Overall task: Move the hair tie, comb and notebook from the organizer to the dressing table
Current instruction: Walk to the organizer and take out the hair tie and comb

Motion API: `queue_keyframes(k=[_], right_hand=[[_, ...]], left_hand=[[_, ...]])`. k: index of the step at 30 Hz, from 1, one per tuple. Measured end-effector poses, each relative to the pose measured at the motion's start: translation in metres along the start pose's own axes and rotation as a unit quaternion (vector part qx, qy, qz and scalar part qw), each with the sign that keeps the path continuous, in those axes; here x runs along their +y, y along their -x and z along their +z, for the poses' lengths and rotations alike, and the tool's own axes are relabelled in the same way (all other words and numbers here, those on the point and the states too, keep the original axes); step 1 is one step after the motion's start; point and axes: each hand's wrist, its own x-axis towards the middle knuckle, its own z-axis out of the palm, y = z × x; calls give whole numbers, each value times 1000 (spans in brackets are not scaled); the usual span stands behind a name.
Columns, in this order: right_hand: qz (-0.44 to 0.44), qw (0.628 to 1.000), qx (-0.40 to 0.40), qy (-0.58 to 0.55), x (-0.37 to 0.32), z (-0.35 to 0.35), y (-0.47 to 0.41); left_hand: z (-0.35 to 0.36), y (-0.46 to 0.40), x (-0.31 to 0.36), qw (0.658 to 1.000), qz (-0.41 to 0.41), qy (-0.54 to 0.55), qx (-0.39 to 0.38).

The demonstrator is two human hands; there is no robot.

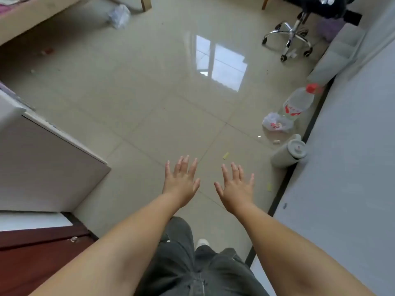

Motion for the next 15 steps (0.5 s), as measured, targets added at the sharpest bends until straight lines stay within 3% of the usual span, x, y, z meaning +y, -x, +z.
queue_keyframes(k=[7, 15], right_hand=[[12, 1000, 2, 11, -1, -31, -104], [60, 998, 29, -13, -33, -131, -278]], left_hand=[[-32, -99, -22, 1000, 18, 3, 9], [-129, -272, -85, 999, 27, -7, 20]])
